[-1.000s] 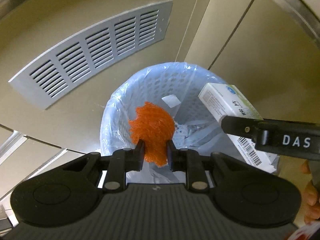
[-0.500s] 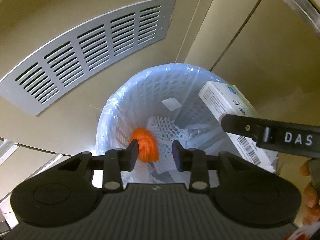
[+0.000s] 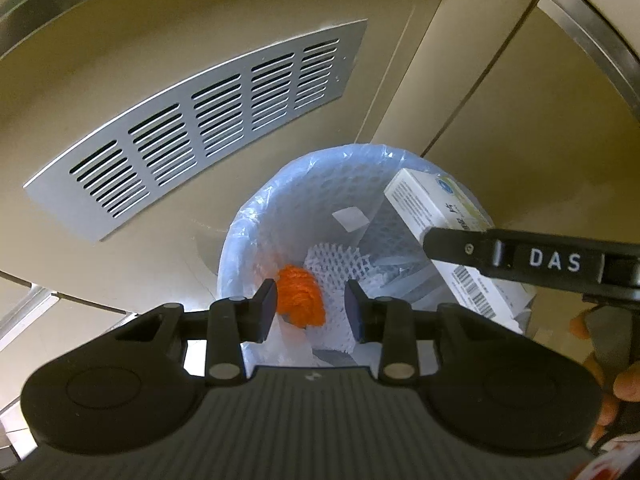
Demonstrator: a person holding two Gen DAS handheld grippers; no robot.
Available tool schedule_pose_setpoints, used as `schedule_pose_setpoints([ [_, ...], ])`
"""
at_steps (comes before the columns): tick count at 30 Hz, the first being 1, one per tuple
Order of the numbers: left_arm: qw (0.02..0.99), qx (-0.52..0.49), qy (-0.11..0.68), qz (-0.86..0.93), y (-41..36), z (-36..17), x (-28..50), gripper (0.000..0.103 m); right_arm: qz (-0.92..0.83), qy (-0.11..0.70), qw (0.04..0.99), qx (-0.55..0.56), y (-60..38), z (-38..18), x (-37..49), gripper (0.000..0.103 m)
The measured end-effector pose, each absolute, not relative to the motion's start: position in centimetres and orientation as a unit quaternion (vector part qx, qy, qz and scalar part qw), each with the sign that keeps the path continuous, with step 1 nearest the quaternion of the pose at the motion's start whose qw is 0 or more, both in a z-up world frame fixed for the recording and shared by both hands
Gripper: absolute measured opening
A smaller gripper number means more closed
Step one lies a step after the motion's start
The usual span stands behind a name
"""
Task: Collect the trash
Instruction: 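Open the right gripper to drop the white medicine box into the bin, then raise both open grippers from the bin back toward the counter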
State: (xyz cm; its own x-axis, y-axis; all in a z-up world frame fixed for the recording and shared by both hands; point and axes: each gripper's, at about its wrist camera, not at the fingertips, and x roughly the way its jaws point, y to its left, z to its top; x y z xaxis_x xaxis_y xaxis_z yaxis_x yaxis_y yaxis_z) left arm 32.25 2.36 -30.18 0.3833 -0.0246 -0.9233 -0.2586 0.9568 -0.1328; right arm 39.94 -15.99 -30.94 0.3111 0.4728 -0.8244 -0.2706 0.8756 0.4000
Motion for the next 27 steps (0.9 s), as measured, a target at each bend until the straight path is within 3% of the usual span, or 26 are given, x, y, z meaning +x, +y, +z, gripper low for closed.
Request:
schedule_pose_setpoints([
  [4, 0.819, -0.131, 0.554, 0.071, 2.5, -30.6, 32.1, 0.033, 0.228, 0.53, 0.813, 0.077, -15.7, -31.2, 39.6, 0.082],
  [13, 0.821, -0.128, 0.552, 0.065, 2.6, -30.1, 31.6, 0.033, 0.226, 0.538, 0.811, 0.049, -16.1, -30.4, 38.9, 0.083],
  [27, 0.835, -0.123, 0.534, 0.056, 2.2, -24.5, 29.3, 0.033, 0.217, 0.535, 0.815, 0.044, -17.4, -26.4, 35.4, 0.083],
])
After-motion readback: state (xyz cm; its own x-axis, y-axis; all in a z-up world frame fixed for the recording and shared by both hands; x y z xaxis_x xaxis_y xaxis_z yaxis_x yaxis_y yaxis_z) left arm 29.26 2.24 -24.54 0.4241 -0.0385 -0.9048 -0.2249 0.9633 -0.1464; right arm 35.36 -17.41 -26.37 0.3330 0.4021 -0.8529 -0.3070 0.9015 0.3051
